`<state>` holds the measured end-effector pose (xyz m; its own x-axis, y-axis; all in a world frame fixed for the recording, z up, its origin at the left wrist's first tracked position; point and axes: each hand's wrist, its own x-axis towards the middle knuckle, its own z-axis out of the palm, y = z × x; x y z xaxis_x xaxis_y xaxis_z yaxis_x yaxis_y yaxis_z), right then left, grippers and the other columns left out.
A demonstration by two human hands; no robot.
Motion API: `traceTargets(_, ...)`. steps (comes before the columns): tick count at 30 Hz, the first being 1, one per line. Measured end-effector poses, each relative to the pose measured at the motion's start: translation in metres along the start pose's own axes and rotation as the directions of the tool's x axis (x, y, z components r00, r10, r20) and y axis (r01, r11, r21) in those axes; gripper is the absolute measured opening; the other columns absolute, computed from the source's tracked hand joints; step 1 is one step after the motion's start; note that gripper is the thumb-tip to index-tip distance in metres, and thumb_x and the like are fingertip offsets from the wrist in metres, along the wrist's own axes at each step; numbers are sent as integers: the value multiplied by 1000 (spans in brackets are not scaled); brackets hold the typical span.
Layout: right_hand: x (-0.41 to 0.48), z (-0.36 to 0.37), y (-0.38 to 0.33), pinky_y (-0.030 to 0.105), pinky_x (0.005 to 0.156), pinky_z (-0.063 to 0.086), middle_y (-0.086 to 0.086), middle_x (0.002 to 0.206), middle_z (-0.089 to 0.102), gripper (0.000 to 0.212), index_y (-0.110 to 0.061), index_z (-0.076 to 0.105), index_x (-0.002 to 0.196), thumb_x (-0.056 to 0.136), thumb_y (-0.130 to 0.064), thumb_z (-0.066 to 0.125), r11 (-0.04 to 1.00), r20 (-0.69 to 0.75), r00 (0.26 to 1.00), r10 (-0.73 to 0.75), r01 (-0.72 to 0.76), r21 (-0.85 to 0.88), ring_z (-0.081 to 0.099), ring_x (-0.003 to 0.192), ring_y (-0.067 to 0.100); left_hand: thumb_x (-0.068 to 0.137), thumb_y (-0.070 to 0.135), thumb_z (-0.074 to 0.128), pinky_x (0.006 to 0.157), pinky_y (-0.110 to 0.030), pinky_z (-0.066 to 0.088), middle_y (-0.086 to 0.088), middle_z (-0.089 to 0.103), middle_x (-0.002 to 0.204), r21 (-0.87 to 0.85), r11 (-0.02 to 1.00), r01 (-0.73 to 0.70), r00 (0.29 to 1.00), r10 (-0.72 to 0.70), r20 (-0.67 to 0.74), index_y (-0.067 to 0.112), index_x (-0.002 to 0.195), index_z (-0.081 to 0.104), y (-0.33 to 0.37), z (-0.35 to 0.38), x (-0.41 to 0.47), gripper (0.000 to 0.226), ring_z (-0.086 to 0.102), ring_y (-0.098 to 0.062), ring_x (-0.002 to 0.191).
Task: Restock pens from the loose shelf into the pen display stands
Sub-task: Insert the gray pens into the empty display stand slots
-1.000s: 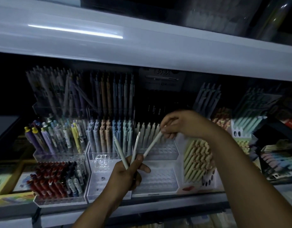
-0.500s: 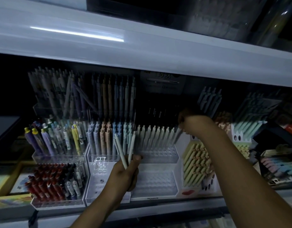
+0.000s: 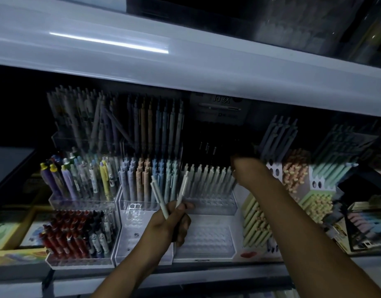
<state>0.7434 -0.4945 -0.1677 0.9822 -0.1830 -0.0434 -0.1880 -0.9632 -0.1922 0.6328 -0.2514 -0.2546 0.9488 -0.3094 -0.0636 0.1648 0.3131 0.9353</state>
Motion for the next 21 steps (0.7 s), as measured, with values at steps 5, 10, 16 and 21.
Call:
traceTargets(5, -4, -8, -4, 22, 75, 33, 9, 86, 52, 20, -12, 54, 107, 96, 4, 48, 994, 72, 997, -41, 48, -98, 46, 88, 17, 94, 32, 52, 55, -34, 38, -12, 57, 67, -8, 1000, -26, 999, 26, -31, 1, 118, 60, 0, 0, 1, 40, 43, -24, 52)
traceTargets(10, -2, -9, -3, 22, 64, 38, -2, 77, 53, 18, -14, 57, 105, 105, -19, 39, 999, 83, 997, 6, -3, -34, 46, 61, 11, 94, 31, 51, 55, -33, 39, -15, 61, 69, -6, 1000, -24, 1000, 24, -15, -1, 117, 58, 0, -1, -1, 40, 45, -24, 50)
traceTargets(16, -2, -16, -15, 20, 57, 33, 6, 77, 41, 31, -11, 39, 75, 103, 0, 35, 996, 159, 984, 84, -86, 5, 38, 66, 14, 93, 33, 51, 54, -33, 39, -15, 62, 70, 4, 1000, -20, 1000, 20, -14, -1, 117, 58, 2, -4, -2, 42, 45, -23, 50)
traceTargets(21, -9, -10, -17, 23, 70, 32, 1, 70, 28, 41, -19, 28, 67, 103, -3, 36, 998, 52, 997, 51, -49, -33, 25, 60, 5, 94, 32, 51, 56, -34, 39, -15, 62, 71, 1, 1000, -13, 1000, 13, -17, -2, 117, 58, 3, -6, -4, 42, 46, -23, 50)
